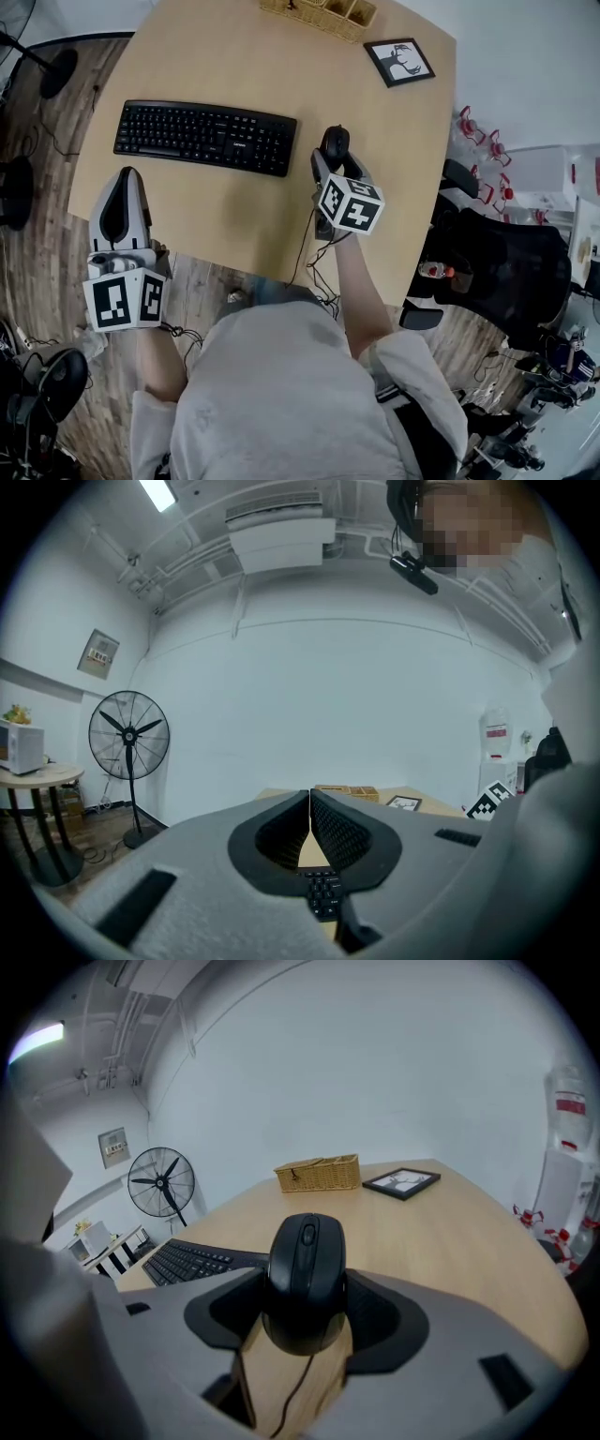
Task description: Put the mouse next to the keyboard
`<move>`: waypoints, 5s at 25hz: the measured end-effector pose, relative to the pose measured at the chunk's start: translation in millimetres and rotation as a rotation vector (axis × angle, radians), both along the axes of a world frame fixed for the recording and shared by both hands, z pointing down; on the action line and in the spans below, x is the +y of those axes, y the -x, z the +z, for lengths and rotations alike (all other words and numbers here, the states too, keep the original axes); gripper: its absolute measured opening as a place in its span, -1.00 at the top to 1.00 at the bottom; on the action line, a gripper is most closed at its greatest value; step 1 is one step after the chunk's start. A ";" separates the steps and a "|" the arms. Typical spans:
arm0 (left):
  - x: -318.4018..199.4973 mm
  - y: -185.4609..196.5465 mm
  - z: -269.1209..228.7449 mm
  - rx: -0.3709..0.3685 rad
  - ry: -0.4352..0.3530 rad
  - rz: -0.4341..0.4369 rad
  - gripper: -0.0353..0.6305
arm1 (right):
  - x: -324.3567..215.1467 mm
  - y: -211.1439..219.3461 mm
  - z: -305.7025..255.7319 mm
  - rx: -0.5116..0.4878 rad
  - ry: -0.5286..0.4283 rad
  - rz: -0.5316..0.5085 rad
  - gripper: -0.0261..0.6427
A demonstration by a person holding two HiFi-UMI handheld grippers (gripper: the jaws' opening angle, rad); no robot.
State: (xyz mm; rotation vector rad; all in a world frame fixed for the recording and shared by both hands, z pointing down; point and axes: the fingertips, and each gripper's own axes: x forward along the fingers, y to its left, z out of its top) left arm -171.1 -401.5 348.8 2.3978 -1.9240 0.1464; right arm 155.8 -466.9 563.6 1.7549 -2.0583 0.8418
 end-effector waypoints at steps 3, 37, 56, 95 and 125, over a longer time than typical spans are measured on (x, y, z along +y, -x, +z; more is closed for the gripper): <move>0.1 2.2 2.2 -0.005 0.010 -0.012 0.86 | -0.6 2.1 15.9 0.008 0.052 -0.005 0.17; 20.1 27.3 13.7 -0.016 0.031 -0.109 0.86 | -8.1 26.2 66.5 0.207 0.232 -0.089 0.17; 48.5 37.4 -17.6 0.002 -0.049 -0.023 0.86 | 36.1 35.3 -36.8 0.152 -0.026 -0.100 0.83; 131.9 24.6 -57.9 0.036 -0.167 0.285 0.86 | 218.9 70.4 -236.9 0.137 -0.565 -0.021 0.88; 172.9 2.0 -69.0 0.045 -0.193 0.360 0.86 | 288.8 63.5 -282.5 0.187 -0.720 0.052 0.88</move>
